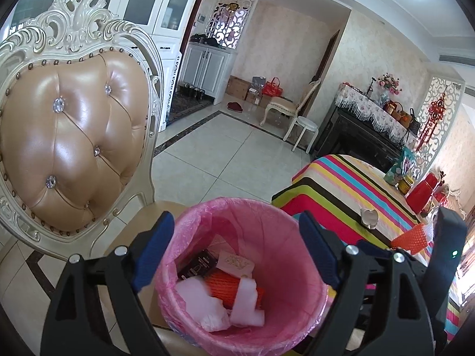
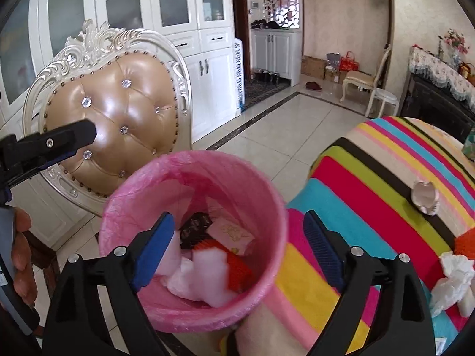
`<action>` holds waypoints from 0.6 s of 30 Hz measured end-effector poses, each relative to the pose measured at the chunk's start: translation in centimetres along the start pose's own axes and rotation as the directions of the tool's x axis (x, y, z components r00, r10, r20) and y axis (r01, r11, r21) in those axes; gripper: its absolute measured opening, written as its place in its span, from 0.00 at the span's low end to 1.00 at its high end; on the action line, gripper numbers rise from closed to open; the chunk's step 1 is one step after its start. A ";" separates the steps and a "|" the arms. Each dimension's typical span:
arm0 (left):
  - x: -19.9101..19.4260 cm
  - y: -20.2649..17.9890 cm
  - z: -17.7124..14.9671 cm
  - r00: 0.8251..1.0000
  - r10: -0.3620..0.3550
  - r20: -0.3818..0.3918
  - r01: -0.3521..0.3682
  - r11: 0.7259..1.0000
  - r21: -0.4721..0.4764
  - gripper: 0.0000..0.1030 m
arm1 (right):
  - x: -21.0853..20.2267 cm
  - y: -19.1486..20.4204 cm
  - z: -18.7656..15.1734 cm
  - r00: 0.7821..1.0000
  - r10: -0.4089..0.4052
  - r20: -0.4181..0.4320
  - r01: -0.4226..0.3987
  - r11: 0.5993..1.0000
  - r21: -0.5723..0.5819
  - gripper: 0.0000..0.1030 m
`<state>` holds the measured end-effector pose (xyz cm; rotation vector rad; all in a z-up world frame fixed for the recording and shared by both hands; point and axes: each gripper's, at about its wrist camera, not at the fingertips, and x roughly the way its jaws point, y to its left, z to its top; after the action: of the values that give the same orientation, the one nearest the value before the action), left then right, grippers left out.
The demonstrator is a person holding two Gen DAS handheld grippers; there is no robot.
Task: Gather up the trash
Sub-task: 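Move both open tools back over the table toward the tissue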
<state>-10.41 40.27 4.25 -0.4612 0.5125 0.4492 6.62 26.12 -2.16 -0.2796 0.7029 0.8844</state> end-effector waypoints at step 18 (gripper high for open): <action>0.3 -14.7 -5.0 0.974 -0.226 -0.020 0.226 0.963 0.144 0.82 | -14.8 -17.3 -8.3 0.962 -0.267 0.058 0.248 0.941 0.230 0.82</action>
<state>-4.45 25.93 4.60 -0.3743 0.4860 0.1896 10.20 2.28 0.50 -0.1285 0.6582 0.5590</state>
